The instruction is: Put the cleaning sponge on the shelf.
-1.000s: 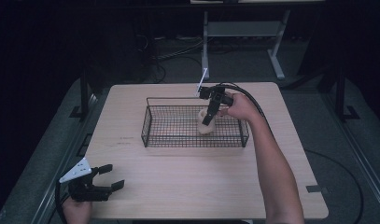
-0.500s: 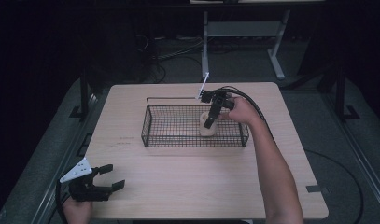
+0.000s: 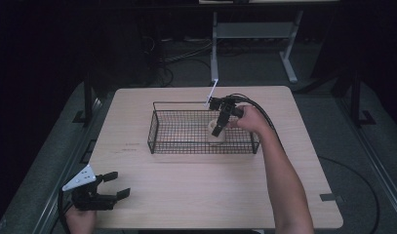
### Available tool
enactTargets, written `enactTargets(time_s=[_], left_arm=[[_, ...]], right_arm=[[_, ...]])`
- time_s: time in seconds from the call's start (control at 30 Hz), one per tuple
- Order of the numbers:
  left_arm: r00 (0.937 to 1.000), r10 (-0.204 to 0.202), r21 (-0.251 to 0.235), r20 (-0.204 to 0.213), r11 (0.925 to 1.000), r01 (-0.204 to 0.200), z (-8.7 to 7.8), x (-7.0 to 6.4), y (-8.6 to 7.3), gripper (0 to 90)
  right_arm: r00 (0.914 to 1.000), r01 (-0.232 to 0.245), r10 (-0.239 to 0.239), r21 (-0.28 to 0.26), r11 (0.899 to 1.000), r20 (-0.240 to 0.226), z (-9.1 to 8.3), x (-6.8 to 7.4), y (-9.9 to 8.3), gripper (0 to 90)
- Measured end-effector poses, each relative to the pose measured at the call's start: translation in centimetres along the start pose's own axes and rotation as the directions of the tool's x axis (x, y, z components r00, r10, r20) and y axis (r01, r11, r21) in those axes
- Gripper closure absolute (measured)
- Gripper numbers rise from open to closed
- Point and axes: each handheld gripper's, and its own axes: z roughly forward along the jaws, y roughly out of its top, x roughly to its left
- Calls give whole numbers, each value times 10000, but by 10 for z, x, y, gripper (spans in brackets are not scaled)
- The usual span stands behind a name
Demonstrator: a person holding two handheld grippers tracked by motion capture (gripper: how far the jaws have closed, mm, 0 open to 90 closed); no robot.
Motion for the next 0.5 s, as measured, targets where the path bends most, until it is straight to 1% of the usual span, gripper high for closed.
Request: enactTargets(time_s=[0.03,0.17,0.2,0.27,0.33,0.4,0.5], left_arm=[[10000,3,8,0,10000,-3,0,0,0,134],[10000,2,16,2,10000,-2,0,0,0,134],[10000,5,16,-4,10000,-5,0,0,0,134],[10000,3,4,-3,10000,-3,0,0,0,134],[10000,-5,-1,-9,10000,5,0,0,0,134],[10000,4,-2,-2,10000,-4,0,0,0,134],[10000,26,-7,4,10000,-26,0,-1,0,134]], right_arm=[[10000,0,-1,49,10000,8,1,0,0,280],[10000,12,-12,-55,10000,0,0,0,1,279],[10000,-38,38,-38,10000,61,0,-1,0,279],[10000,-71,71,-15,10000,26,0,-1,0,279],[10000,-32,32,74,10000,65,0,-1,-1,279],[9999,-57,58,-50,10000,154,-1,0,-1,278],[10000,-35,35,-19,10000,88,-1,1,0,274]])
